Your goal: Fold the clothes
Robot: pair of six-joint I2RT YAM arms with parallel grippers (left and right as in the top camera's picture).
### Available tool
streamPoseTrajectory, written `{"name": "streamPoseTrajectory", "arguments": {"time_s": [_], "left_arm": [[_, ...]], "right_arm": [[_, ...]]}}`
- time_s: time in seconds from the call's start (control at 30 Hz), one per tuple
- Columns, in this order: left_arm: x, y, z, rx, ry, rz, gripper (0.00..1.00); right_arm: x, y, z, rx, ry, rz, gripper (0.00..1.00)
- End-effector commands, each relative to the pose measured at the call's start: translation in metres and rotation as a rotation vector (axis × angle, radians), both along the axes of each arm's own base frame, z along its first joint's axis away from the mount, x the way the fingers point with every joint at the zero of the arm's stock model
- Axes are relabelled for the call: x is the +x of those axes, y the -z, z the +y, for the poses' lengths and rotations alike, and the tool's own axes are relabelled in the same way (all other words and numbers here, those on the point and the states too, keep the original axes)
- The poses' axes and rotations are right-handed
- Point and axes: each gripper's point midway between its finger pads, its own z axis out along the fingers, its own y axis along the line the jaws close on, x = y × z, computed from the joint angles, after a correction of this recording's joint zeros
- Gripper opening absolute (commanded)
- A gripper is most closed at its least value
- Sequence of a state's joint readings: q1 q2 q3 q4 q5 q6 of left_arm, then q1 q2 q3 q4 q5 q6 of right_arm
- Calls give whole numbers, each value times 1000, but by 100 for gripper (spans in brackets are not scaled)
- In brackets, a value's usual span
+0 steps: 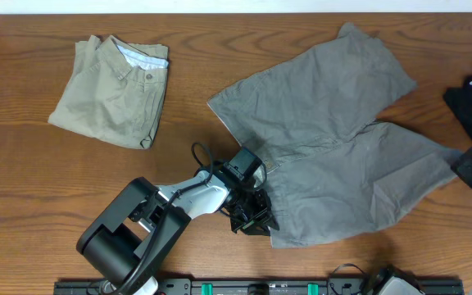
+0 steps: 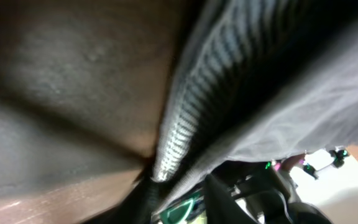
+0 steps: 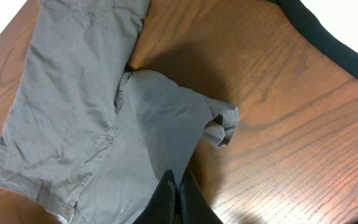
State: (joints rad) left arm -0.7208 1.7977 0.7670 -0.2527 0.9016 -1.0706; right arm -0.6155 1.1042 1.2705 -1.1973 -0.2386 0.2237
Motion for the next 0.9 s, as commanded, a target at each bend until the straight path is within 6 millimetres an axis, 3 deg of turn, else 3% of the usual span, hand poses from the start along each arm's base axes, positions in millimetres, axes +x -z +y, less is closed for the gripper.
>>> {"name": "streamPoseTrajectory", "arguments": {"time_s": [0.0,0.07,0.2,0.4,0.63,0.87], "left_arm": [[-7,5,2,28,-17,62,11],[-8,4,2,24,-12,61,6],[-1,-3,2,-1,12,-21,6],[26,-31,12,14,3,-266,6],[44,-77,62,171,-3,-572,6],[22,-111,129,358,-39,-706,6]], "right_arm": [[3,-5,3,-7,-27,-15,1],[2,-4,3,-7,-28,-14,1],[2,-4,4,-5,-28,-12,1],[2,-4,4,-5,-28,-12,1],[0,-3,5,-6,-38,-2,1],[-4,-13,12,-20,-63,-39,1]]}}
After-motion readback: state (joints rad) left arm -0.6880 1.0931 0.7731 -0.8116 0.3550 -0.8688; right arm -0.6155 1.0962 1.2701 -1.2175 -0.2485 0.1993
